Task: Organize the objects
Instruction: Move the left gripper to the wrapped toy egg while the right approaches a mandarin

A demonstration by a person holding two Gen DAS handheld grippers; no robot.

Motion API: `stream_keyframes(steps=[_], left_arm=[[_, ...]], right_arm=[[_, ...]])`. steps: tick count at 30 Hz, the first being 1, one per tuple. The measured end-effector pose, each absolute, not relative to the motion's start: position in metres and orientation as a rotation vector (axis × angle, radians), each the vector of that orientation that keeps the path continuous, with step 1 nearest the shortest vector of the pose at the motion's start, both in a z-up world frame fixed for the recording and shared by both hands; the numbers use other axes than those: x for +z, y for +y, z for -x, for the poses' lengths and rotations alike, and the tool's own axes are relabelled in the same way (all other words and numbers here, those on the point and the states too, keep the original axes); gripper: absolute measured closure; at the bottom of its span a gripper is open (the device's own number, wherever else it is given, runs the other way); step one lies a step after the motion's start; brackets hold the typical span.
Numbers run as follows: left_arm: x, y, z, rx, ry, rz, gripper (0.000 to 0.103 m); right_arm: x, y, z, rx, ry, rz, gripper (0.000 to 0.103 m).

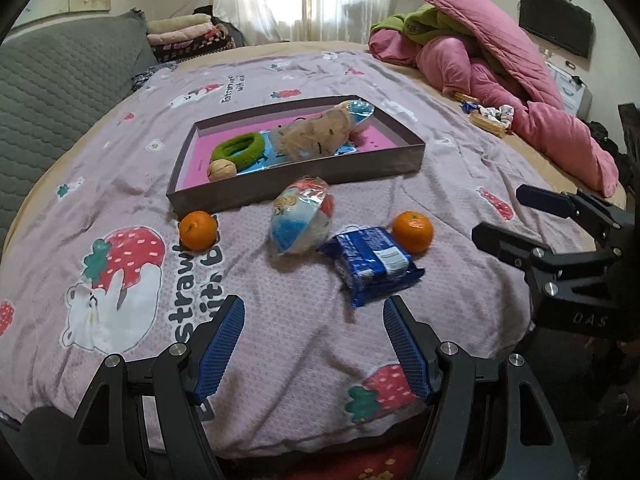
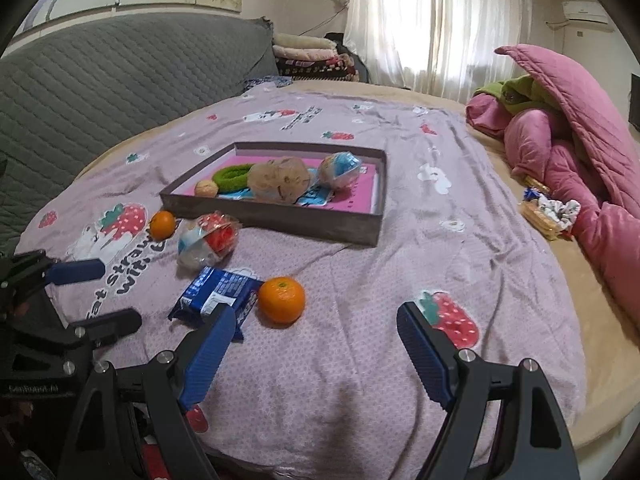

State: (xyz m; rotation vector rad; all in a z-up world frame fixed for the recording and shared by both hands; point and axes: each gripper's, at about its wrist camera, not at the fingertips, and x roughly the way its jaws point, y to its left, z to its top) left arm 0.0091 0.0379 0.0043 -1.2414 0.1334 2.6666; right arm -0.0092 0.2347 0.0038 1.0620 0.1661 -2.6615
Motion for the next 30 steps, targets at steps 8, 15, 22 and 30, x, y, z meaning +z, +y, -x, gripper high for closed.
stream_keyframes(steps=[8,15,22,30], left_arm=[[-0.002,0.023,0.01,2.684,0.156,1.226,0.03],[-0.008,0.021,0.031,2.665,0.131,1.242,0.03],[-0.014,0.026,0.06,2.65,0.122,1.257,0.03],[-0.022,0.034,0.08,2.625,0.095,1.277,0.03]], right_arm=[[-0.015,0.21,0.008,-2.584,0.153,-1.103,0.02],[-0.026,0.209,0.021,-2.601,0.159,-1.143,0.02],[-0.035,0.216,0.041,-2.601,0.143,-1.184,0.02],[-0.04,0.219,0.055,-2.597,0.16,-1.206,0.02]])
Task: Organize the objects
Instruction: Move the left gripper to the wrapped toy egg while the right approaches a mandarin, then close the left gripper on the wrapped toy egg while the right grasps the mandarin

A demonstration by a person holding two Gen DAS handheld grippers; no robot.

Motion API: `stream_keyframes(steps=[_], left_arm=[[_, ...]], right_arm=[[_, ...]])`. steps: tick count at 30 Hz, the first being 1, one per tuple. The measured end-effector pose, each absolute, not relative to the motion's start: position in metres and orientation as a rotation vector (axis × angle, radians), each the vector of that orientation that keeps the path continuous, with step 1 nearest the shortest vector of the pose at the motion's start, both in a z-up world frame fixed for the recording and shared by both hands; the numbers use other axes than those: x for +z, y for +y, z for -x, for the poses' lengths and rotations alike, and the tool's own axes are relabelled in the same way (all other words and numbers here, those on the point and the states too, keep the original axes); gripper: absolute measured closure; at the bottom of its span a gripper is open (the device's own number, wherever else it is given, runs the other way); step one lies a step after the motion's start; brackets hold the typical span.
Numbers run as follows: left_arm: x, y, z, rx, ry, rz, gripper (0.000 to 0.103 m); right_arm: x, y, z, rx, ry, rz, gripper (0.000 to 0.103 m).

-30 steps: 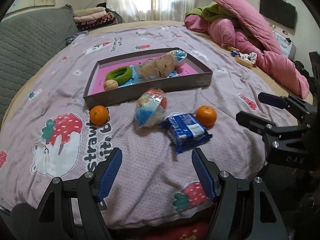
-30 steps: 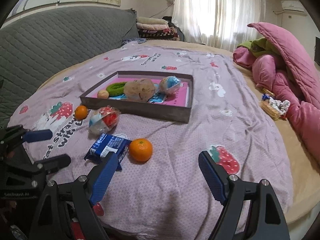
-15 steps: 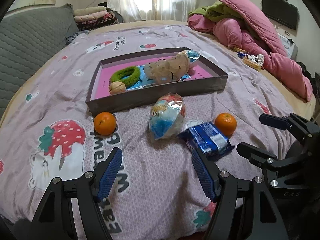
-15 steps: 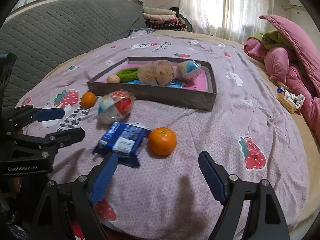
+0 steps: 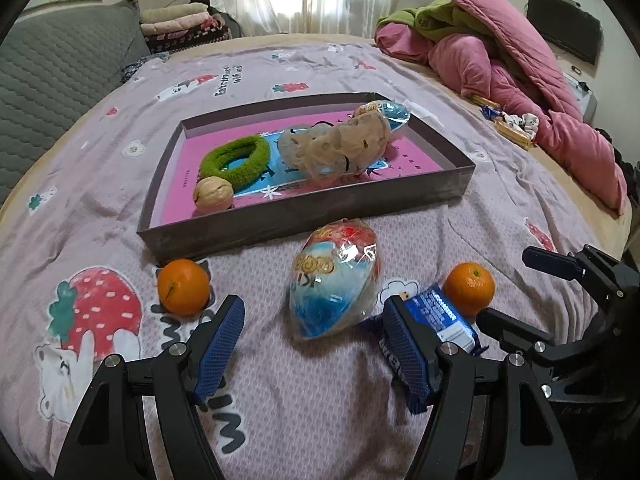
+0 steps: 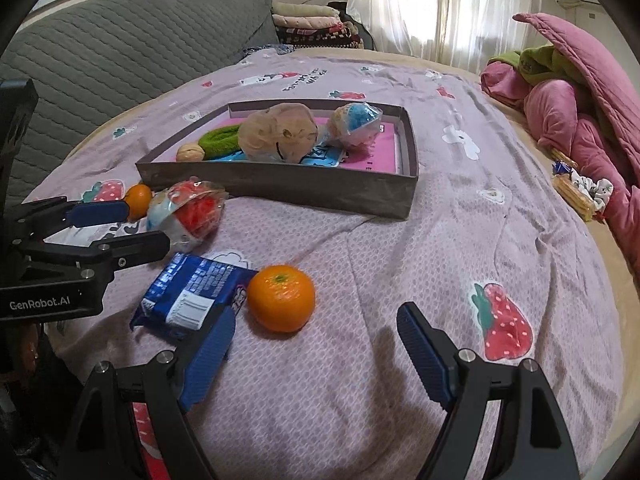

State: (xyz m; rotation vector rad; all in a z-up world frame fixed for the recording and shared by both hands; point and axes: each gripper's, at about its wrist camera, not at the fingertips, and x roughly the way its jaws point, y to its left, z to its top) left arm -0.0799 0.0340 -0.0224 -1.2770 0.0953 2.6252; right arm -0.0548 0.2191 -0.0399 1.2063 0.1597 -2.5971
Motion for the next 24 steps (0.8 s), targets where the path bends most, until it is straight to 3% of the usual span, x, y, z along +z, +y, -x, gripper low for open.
stream_keyframes(steps=[16,19,20,24], left_arm=[[-0.036,0.044,0.114,2.593,0.106,1.311,0.03],[-0.041,0.045,0.121,2.58,0.088,1.333,0.03],[-0.043,0.046,0.123,2.574,0.085,1.339,0.03],[-0.05,0.049,0.128,2.572,0.11,1.36,0.04]], right_arm=[[-0.054,0.209,0.081,-2.513,0.265,-1.252,0.021],[-0.054,0.203,0.087,-2.483,0.278,-1.247,0.028],[-0.055,0.201,0.09,-2.47,0.283,-1.248,0.034],[-0.058,0.194,0.094,-2.444,0.304,-1.248,0.049]])
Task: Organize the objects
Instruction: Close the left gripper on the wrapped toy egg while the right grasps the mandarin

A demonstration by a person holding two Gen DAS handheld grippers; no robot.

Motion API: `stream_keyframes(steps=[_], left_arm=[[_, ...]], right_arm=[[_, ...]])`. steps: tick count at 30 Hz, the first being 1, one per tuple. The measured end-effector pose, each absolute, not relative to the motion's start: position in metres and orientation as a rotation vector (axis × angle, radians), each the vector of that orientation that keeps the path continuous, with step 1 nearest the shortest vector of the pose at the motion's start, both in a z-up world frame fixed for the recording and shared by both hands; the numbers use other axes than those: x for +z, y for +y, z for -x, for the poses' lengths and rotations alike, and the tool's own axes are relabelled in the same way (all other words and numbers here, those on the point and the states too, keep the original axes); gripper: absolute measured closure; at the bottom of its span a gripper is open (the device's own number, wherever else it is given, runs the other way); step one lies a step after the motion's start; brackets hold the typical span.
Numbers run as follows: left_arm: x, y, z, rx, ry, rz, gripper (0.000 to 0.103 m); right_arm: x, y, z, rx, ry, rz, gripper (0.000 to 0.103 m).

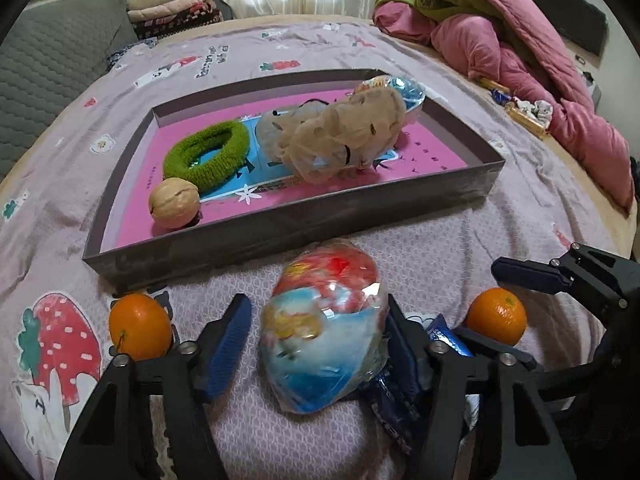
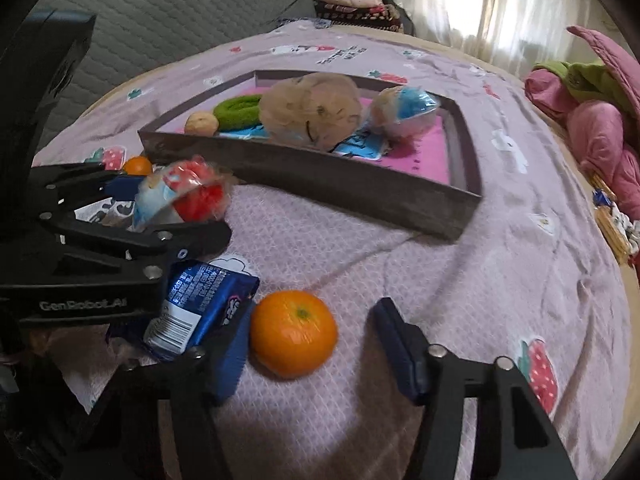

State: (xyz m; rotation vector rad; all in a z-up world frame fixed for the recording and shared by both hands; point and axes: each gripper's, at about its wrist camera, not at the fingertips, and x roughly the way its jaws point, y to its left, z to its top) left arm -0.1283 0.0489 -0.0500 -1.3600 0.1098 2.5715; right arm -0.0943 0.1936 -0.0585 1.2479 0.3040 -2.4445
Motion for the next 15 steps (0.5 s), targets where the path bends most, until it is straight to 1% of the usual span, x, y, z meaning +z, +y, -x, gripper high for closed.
stream_keyframes(steps=[3,7,11,15], left_arm=[[-0.0512,0.0477,0.1308,2.568,0.092,1.354,0.048],[-0.0509,0.047,0.1295,2.563,0.088,1.343,0.05],[-0.0481,0.0452,0.1265,2.555,0.065,1.319,0.05],[-0.0419,0.043,0.122,2.556,0.051,1.294,0.05]], right_arm=[[-0.0589,0.1944,0.0933,-2.424,0.277,-1.242,0.056],[-0.0603,0.1963,0.091,-2.427,0.253,-1.224,0.063],[-0.0599,0.1952,0.0893,-2.439,0.257,-1.206,0.064],[-0.0554,0.1995,0.0909,-2.461,0.212,-1.198,0.064]])
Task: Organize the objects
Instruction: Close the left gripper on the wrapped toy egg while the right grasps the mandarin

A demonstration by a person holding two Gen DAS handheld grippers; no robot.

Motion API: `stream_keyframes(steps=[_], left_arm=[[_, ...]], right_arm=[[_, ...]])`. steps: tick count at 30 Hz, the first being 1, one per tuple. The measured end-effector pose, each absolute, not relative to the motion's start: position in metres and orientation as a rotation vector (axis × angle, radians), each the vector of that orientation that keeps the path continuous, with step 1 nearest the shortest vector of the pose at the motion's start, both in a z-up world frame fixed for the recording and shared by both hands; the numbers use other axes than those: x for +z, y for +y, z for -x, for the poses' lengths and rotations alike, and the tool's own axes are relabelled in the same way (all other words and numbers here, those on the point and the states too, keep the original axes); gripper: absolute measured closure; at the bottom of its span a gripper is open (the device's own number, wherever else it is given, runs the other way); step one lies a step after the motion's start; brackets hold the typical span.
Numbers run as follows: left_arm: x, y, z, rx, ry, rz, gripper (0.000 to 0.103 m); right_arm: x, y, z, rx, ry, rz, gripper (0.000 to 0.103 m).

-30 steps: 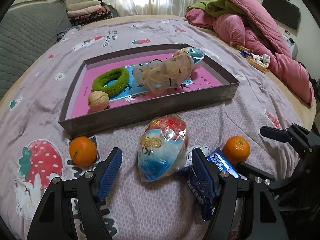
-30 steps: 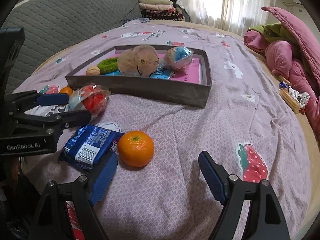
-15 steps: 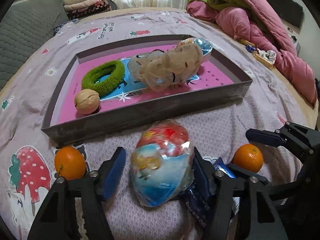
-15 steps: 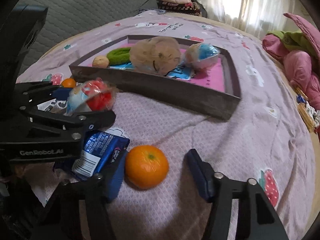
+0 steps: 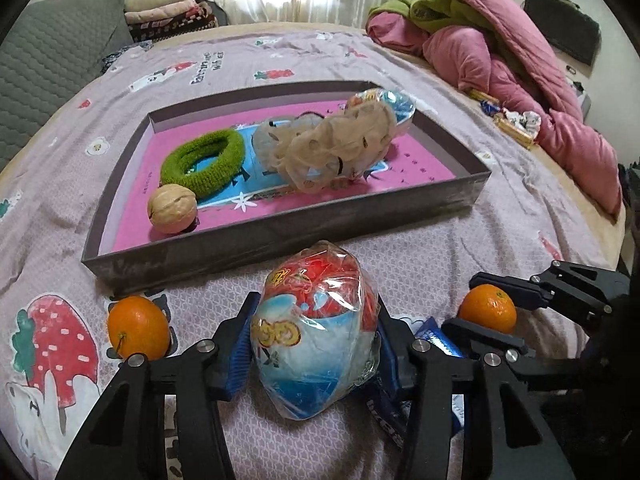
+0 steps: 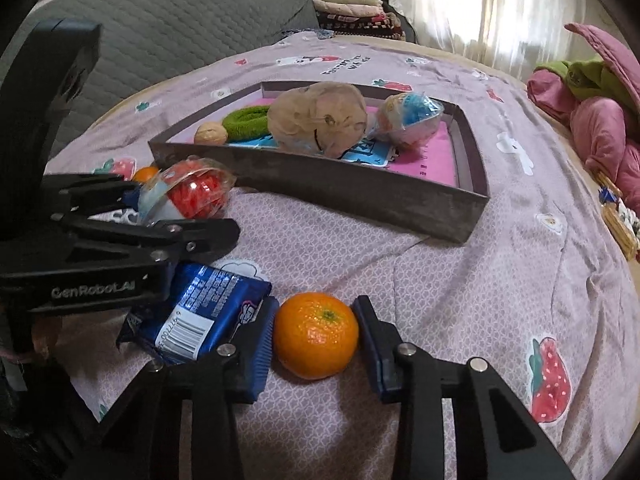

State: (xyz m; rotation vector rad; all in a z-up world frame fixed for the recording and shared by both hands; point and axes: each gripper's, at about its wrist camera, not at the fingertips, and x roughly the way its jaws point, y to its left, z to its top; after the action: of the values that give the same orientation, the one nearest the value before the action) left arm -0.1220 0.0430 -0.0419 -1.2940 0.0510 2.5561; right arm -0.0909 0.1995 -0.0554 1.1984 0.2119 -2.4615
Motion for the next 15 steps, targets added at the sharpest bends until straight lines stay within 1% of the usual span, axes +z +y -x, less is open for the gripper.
stream_keyframes(steps=[7,15], left_arm=[[-0.025,0.035,0.115,2.604,0.029,1.239,0.05],[0.005,0.025,0.107,2.697,0.038,1.176,0.05]], right_arm=[[-0.038,0.209,0.093,-2.536,0.16,-1.151,0.064],[-0.002,0.195,0.089,-2.587,0.183,-1.014,0.064]])
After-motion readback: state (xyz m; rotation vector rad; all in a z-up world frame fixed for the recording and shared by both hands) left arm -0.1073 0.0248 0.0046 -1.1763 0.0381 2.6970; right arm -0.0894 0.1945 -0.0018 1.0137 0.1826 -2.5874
